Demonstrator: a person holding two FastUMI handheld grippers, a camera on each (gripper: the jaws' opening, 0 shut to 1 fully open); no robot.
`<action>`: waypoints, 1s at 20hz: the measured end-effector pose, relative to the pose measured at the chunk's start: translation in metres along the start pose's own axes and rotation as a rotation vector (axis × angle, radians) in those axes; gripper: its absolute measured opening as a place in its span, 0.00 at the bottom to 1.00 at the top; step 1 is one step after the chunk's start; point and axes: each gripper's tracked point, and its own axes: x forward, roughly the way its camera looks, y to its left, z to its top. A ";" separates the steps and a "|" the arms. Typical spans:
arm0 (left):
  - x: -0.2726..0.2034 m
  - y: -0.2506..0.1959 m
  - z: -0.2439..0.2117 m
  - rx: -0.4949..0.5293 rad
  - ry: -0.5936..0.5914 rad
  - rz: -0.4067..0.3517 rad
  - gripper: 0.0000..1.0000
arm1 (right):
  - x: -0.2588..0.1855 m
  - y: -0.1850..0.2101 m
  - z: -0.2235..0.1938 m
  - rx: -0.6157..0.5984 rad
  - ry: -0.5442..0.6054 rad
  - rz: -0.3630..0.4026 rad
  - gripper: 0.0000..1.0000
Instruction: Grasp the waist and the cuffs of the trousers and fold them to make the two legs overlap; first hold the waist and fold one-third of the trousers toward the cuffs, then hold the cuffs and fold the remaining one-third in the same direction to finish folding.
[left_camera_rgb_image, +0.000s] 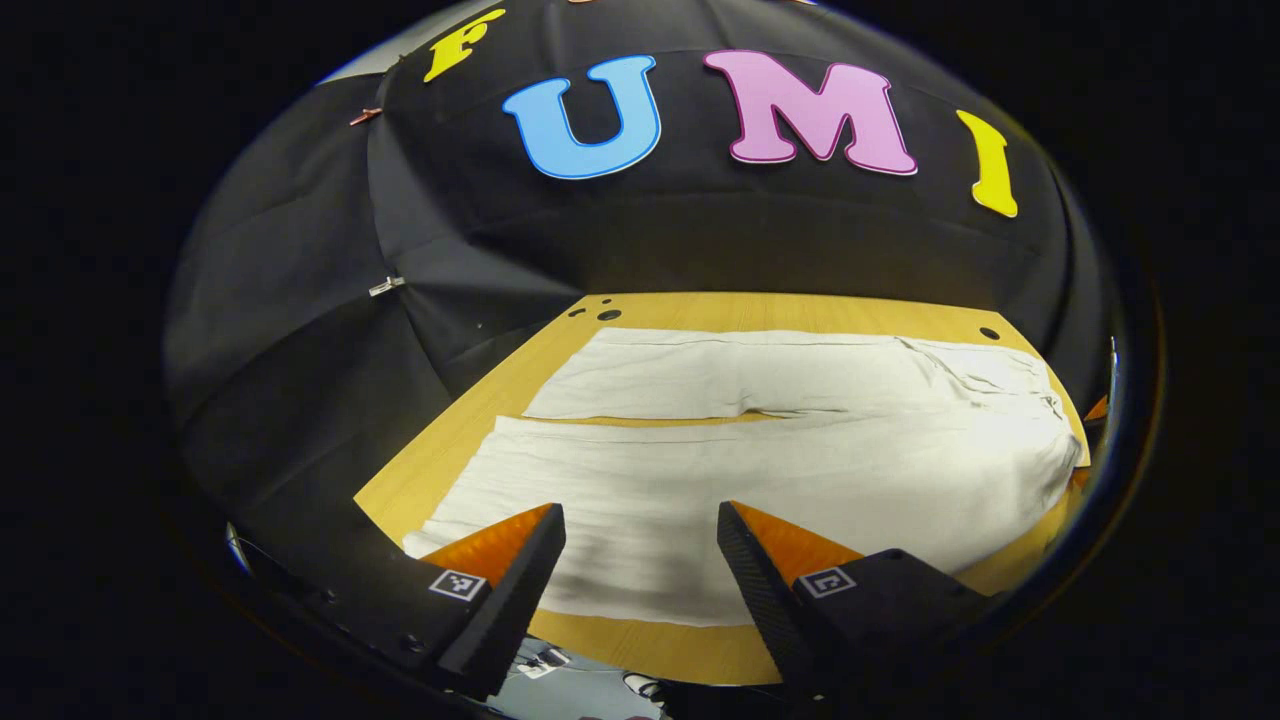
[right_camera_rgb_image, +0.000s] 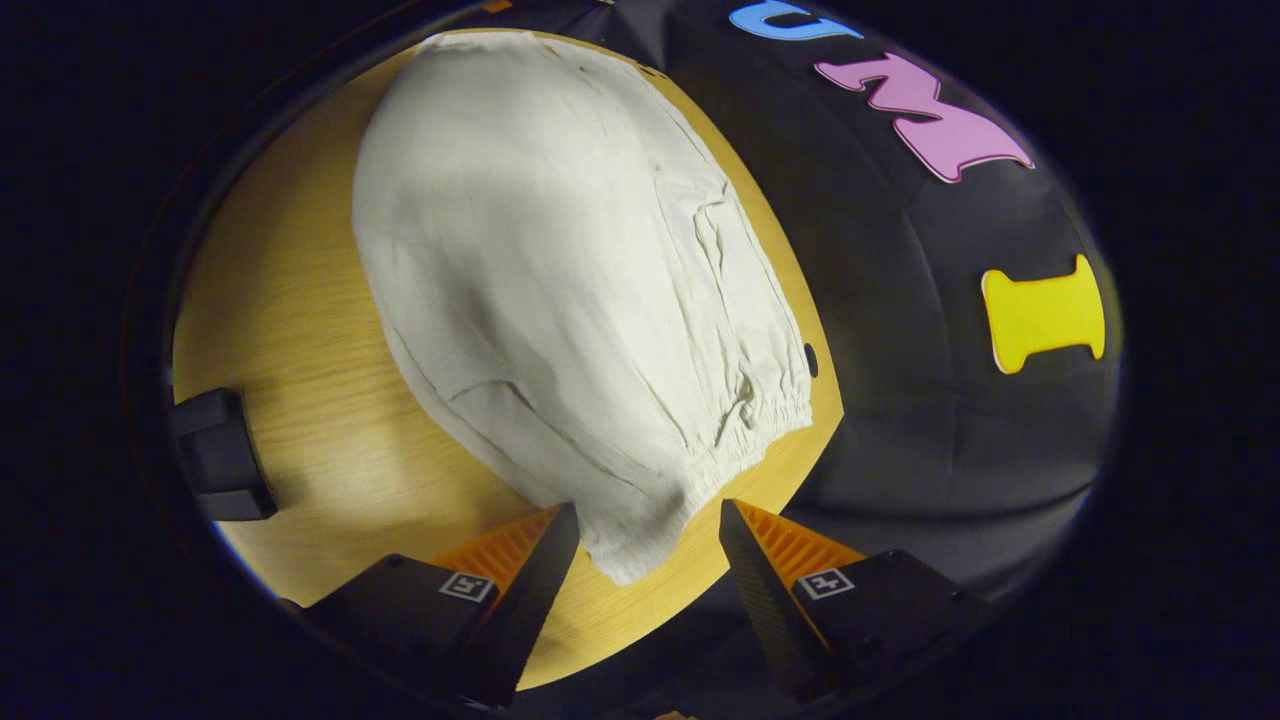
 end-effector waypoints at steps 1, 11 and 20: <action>-0.001 -0.002 -0.001 0.005 -0.004 -0.004 0.98 | 0.002 -0.001 0.001 -0.007 0.000 0.003 0.94; -0.007 0.005 -0.005 -0.009 -0.002 0.004 0.98 | 0.023 0.011 0.005 -0.041 0.071 0.071 0.40; 0.005 0.059 -0.032 0.137 0.044 -0.003 0.98 | 0.027 0.013 0.007 -0.003 0.150 0.223 0.08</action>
